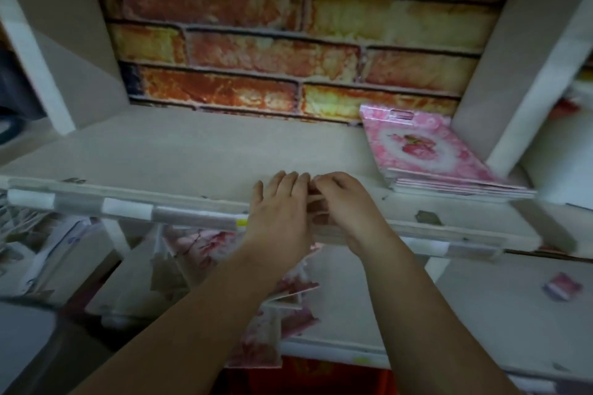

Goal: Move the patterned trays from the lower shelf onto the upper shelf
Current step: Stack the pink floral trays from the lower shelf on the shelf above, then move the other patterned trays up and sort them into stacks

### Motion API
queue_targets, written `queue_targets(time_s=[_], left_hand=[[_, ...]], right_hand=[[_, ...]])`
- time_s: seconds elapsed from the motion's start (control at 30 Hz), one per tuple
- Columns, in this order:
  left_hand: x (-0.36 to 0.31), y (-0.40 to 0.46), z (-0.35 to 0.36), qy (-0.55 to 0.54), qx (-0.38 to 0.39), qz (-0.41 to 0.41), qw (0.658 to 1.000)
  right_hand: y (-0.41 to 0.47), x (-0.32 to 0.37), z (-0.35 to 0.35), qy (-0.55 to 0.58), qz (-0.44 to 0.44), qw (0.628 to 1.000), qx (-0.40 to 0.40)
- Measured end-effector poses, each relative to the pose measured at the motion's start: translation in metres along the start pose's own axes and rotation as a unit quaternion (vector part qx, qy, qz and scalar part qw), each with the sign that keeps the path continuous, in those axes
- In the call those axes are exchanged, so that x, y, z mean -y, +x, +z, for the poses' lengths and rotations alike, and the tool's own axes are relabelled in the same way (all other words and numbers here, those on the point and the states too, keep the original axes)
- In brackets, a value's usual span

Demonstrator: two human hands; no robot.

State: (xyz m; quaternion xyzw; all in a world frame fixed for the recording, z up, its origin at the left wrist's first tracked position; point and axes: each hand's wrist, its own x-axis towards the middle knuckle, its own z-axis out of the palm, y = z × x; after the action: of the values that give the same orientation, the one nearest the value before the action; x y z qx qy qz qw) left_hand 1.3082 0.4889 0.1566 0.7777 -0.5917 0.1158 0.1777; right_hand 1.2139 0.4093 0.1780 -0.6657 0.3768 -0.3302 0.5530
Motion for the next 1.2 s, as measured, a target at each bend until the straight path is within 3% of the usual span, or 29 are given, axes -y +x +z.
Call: queue_targets(time_s=[0.17, 0.33, 0.57, 0.7, 0.87, 1.0, 1.1, 1.2], left_hand=[[-0.064, 0.044, 0.017, -0.140, -0.010, 0.032, 0.990], [-0.112, 0.082, 0.035, -0.326, 0.040, 0.018, 0.944], [-0.135, 0.093, 0.052, -0.354, 0.049, 0.012, 0.934], [-0.139, 0.099, 0.053, -0.275, 0.080, 0.010, 0.958], [-0.138, 0.090, 0.060, -0.312, 0.079, -0.013, 0.947], [-0.119, 0.074, 0.054, -0.297, -0.001, -0.053, 0.953], [-0.098, 0.061, 0.048, -0.280, 0.008, -0.079, 0.957], [-0.066, 0.043, 0.033, -0.229, -0.034, -0.110, 0.967]], right_hand=[[0.017, -0.005, -0.071, 0.072, 0.023, 0.997, -0.013], [0.028, -0.012, -0.109, 0.058, 0.029, 0.998, 0.020], [0.032, -0.020, -0.122, -0.006, 0.008, 1.000, 0.006], [0.040, -0.023, -0.127, -0.035, 0.018, 0.999, -0.010], [0.035, -0.034, -0.119, -0.019, 0.007, 0.999, -0.026], [0.033, -0.029, -0.100, -0.023, 0.023, 0.999, -0.009], [0.026, -0.026, -0.076, -0.027, 0.032, 0.998, 0.041], [0.018, -0.017, -0.040, -0.008, 0.031, 0.996, 0.077]])
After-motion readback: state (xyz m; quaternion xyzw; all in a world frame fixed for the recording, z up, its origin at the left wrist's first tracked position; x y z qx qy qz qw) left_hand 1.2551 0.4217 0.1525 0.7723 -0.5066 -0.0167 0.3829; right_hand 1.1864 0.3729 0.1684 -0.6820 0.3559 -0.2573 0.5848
